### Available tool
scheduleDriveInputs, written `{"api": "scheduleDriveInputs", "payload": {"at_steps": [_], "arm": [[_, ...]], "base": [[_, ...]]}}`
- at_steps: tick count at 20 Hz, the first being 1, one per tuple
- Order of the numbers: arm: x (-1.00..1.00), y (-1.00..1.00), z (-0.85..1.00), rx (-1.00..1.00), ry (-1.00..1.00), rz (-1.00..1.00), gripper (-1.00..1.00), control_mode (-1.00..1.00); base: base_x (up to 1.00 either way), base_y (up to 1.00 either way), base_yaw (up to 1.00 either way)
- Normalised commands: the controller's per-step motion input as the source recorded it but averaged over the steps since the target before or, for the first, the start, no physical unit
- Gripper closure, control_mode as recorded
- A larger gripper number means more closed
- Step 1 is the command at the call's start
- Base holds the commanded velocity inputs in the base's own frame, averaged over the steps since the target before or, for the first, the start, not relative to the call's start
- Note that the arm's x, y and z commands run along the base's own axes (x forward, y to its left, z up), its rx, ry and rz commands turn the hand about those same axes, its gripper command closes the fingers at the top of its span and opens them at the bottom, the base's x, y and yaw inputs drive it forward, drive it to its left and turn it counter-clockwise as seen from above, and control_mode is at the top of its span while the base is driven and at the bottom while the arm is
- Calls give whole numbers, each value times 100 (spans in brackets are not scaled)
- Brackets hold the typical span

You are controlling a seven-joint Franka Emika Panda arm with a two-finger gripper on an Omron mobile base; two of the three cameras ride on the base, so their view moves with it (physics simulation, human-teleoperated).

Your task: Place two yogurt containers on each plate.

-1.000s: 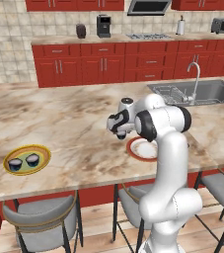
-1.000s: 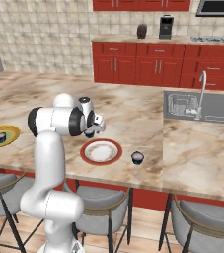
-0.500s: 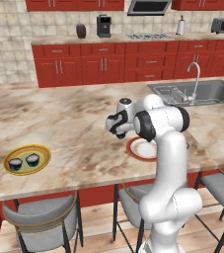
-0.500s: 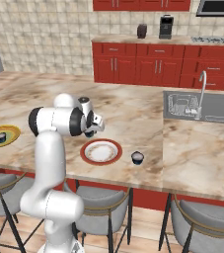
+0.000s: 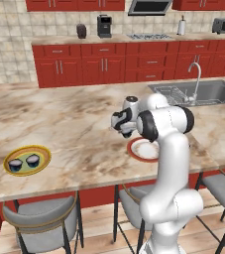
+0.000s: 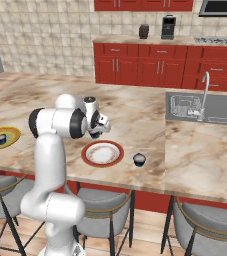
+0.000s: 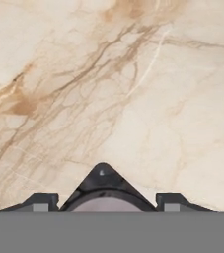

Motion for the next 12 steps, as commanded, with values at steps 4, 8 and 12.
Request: {"api": "scheduleDriveInputs", "payload": {"at_steps": [4,8,12], "arm": [[-36,-53,26,6,0,-3,100,-100],[-52,-46,17,9,0,-4,100,-100],[-61,-33,6,5,0,-5,100,-100]], "base": [[0,0,0],[0,0,0],[0,0,0]]}}
